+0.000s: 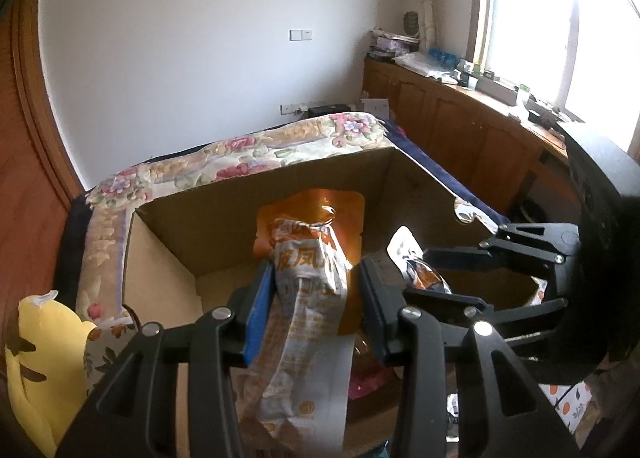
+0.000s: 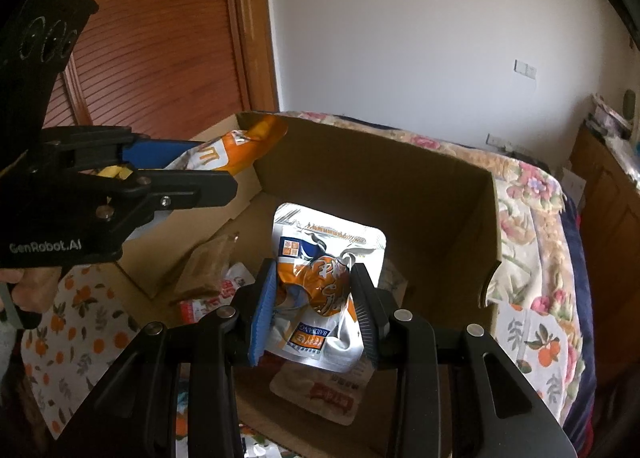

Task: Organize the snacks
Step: 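Open both tools to drop the snacks into the box, then grasp the copper foil wrapper with left tool while right tool moves over the white bar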

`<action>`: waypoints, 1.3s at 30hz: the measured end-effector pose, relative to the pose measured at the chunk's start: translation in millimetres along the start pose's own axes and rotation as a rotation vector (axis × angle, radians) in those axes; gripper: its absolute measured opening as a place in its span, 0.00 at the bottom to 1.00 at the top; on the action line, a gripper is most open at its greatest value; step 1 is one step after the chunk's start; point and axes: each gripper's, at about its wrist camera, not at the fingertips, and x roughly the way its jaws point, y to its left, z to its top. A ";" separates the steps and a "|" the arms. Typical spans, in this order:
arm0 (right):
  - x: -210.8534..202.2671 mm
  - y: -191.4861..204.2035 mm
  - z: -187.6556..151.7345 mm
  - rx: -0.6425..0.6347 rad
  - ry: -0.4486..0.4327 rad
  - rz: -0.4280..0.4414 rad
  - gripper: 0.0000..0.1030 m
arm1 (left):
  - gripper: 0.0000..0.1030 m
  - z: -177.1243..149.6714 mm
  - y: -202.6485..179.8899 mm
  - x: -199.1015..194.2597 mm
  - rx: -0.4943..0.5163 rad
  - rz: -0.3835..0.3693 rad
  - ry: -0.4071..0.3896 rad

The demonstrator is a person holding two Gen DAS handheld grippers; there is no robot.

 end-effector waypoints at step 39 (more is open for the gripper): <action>-97.0 19.9 -85.3 0.058 -0.048 -0.009 0.55 | 0.55 -95.8 -27.6 -73.0 -0.025 -0.056 -0.066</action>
